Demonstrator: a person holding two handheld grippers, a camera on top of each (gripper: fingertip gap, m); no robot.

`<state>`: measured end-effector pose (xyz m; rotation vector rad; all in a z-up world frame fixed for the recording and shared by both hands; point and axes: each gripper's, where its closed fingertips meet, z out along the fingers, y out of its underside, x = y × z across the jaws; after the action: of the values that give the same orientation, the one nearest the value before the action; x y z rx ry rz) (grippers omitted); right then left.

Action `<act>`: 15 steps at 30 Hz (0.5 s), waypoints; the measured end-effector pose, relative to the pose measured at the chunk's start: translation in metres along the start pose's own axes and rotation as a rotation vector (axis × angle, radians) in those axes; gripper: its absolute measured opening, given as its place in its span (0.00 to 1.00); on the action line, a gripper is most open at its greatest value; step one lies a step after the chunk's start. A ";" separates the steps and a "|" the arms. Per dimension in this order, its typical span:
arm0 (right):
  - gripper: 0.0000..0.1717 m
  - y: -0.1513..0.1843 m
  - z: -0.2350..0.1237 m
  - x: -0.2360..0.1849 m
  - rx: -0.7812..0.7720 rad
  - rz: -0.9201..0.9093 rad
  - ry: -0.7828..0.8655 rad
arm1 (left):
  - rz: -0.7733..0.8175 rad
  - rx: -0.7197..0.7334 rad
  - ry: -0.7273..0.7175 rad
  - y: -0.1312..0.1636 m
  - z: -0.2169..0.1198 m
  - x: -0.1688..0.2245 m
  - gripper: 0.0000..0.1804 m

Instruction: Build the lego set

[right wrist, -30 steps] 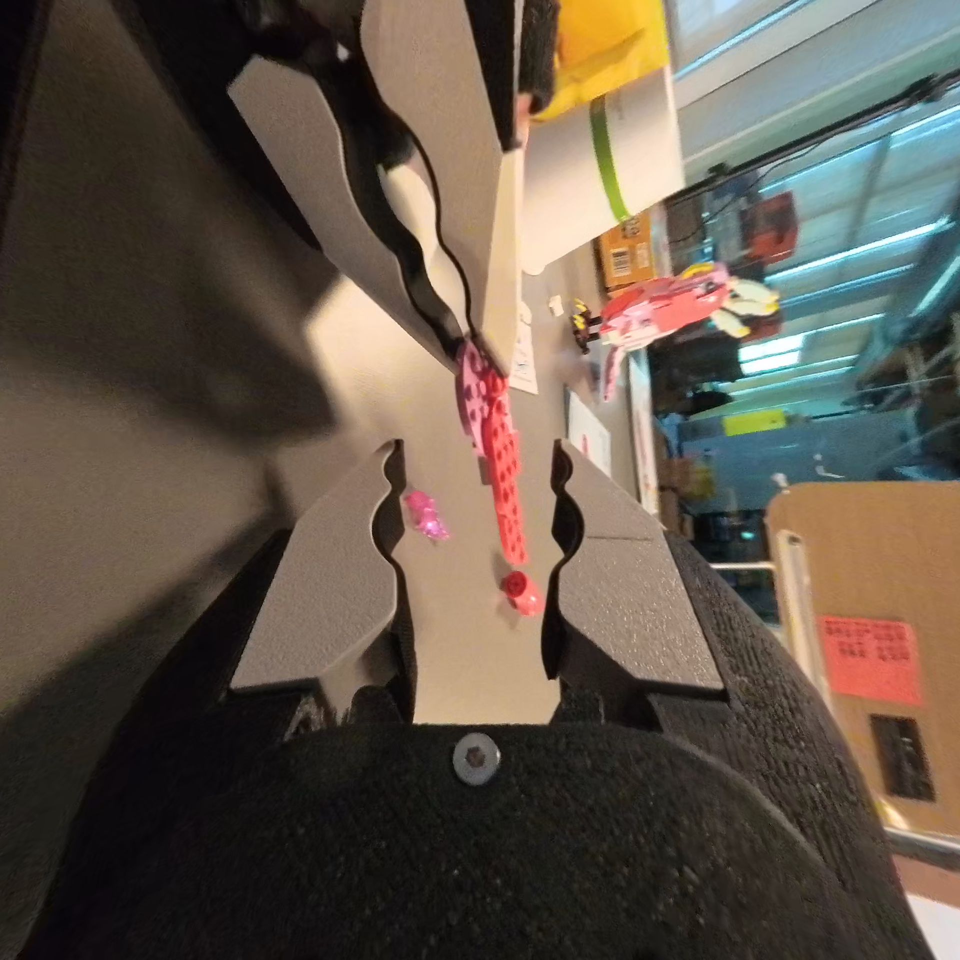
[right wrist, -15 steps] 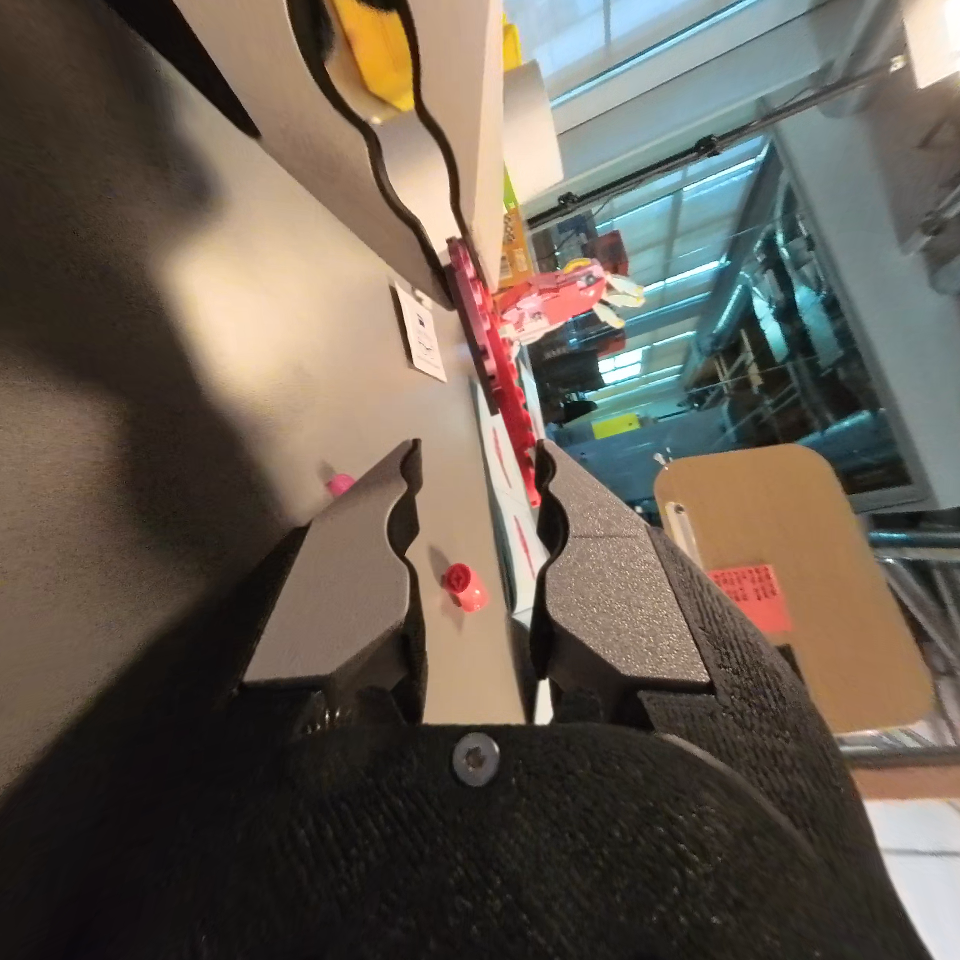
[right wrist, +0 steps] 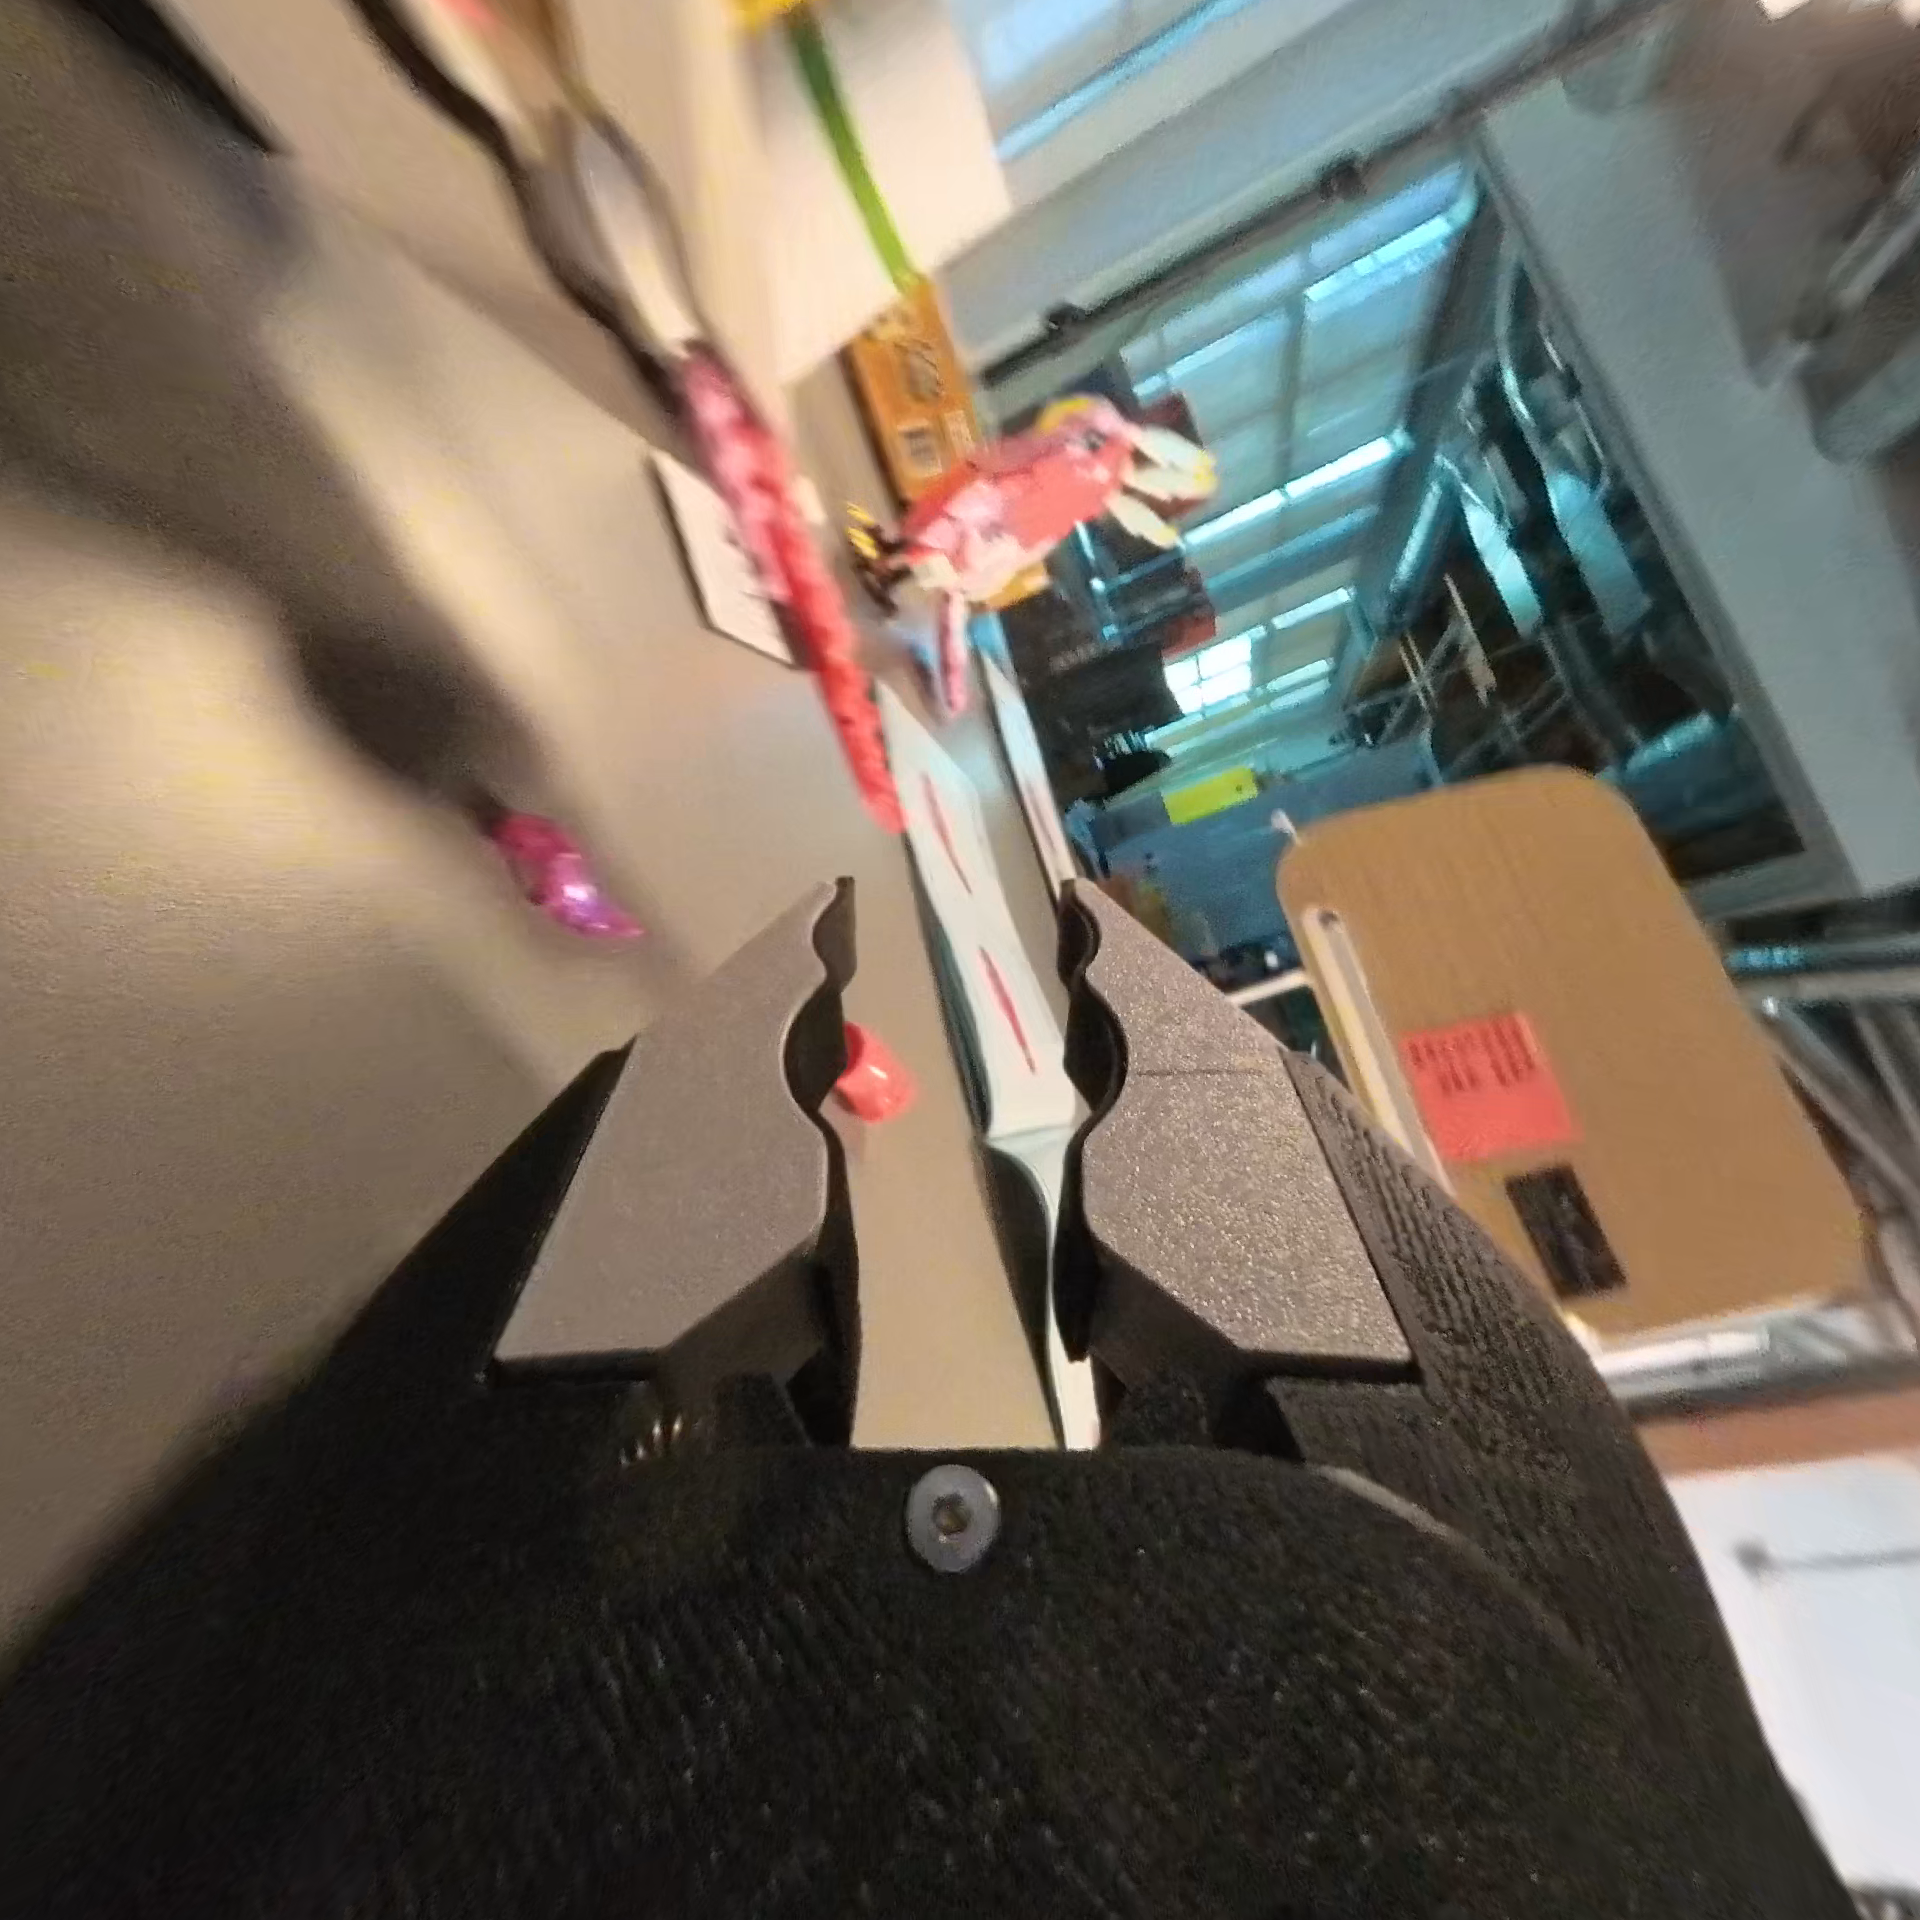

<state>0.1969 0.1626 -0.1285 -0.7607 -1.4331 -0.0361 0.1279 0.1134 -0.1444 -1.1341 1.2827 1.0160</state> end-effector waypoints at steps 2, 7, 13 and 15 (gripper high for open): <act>0.21 0.013 -0.002 0.019 -0.028 0.088 0.067 | 0.019 -0.005 0.022 0.001 0.000 0.004 0.05; 0.18 0.040 -0.012 0.056 -0.071 0.276 0.220 | 0.039 -0.003 0.025 -0.001 0.000 0.006 0.05; 0.12 0.061 -0.020 0.077 -0.088 0.414 0.315 | 0.045 0.006 0.013 -0.002 -0.001 0.005 0.05; 0.11 0.064 -0.023 0.081 -0.084 0.436 0.335 | 0.044 0.007 0.013 -0.002 -0.001 0.005 0.05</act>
<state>0.2606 0.2338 -0.0837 -1.0698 -0.9334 0.1089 0.1298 0.1123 -0.1490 -1.1135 1.3249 1.0375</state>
